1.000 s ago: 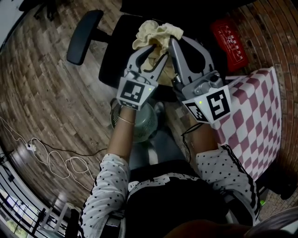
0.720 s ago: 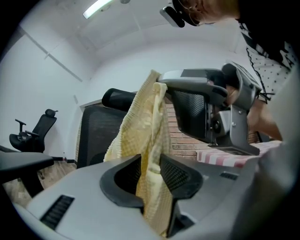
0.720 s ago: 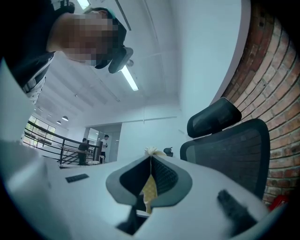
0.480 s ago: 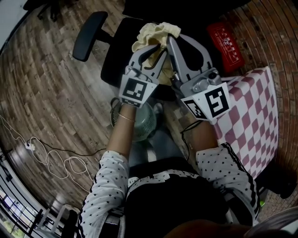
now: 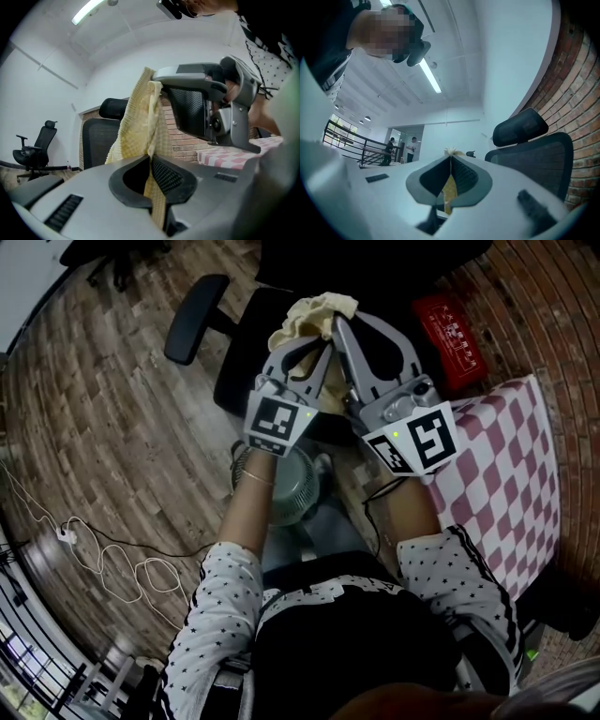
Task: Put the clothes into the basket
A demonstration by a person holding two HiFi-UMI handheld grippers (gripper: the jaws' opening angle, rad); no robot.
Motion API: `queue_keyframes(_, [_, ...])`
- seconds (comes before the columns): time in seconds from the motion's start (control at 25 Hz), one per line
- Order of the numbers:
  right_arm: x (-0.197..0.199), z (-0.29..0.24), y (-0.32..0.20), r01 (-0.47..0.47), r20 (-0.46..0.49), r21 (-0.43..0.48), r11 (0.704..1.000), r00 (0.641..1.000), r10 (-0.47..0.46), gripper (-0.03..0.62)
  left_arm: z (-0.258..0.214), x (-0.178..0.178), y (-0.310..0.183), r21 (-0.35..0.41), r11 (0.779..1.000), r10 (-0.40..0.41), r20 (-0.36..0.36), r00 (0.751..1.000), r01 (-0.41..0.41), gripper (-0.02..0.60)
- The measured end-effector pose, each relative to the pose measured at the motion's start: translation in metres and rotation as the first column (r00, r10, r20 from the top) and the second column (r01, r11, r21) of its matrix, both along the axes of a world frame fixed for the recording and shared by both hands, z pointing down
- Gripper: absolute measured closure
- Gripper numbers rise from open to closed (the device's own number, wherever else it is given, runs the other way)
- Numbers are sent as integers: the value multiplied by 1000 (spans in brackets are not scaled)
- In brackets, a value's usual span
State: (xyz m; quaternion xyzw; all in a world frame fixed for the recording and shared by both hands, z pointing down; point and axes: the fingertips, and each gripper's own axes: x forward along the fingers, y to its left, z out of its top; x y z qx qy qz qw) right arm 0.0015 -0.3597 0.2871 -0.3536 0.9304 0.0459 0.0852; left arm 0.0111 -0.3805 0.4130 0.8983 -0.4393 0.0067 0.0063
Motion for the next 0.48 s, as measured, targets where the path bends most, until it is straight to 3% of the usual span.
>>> queue_keyframes(0.48, [-17, -45, 17, 28, 1, 46, 999, 1000, -28, 565, -46, -17, 21, 18, 1000, -8, 15, 1000, 8, 555])
